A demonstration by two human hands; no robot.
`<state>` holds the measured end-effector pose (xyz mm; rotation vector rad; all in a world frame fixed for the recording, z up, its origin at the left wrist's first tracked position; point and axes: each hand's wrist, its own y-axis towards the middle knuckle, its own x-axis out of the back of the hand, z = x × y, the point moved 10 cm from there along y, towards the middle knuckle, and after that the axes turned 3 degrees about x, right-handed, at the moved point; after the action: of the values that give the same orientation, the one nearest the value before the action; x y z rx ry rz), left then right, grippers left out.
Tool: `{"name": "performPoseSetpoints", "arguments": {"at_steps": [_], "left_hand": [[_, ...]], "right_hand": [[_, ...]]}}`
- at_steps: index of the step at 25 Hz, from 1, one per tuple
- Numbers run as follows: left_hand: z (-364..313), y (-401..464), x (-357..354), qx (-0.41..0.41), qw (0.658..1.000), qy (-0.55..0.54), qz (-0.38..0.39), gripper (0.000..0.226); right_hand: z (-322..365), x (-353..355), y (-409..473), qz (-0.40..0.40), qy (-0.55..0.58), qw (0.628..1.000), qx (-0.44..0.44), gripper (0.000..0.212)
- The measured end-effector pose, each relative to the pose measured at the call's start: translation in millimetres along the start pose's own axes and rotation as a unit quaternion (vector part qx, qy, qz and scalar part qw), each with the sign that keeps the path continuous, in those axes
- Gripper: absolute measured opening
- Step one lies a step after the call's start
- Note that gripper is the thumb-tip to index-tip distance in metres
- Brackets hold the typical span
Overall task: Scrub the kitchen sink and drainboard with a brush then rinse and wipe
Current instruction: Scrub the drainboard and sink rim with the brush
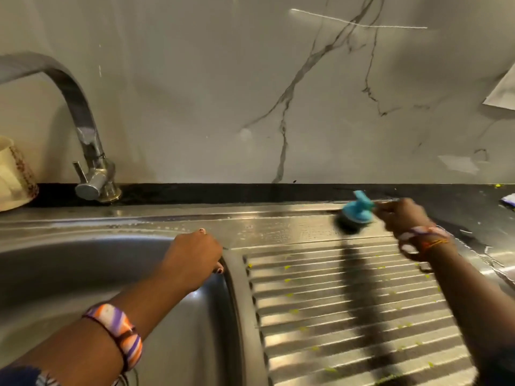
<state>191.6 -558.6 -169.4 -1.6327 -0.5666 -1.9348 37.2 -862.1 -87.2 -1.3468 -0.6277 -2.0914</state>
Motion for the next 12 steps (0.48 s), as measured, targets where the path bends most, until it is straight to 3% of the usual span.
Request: {"name": "performPoseSetpoints", "arguments": {"at_steps": [3, 5, 7, 9, 12], "left_hand": [[-1.2, 4.6, -1.6, -0.022, 1.0, 0.004, 0.01, 0.035], [0.8, 3.0, 3.6, -0.02, 1.0, 0.0, 0.002, 0.036], [0.8, -0.7, 4.2, -0.027, 0.999, -0.018, 0.006, 0.036], [1.3, -6.1, 5.6, -0.03, 0.999, -0.035, -0.008, 0.036], [5.1, -18.0, 6.7, -0.015, 0.998, -0.064, -0.005, 0.05]], "right_hand": [[-80.1, 33.9, 13.0, -0.085, 0.003, 0.983, -0.164, 0.033], [-80.3, 26.8, 13.1, -0.082, 0.039, 0.978, -0.188, 0.035], [-36.0, 10.3, 8.6, -0.066, 0.041, 0.988, -0.134, 0.033], [39.0, -23.1, -5.6, -0.011, 0.026, 0.999, -0.026, 0.03], [147.6, -80.6, -45.8, 0.062, 0.064, 0.992, 0.09, 0.029]]}}
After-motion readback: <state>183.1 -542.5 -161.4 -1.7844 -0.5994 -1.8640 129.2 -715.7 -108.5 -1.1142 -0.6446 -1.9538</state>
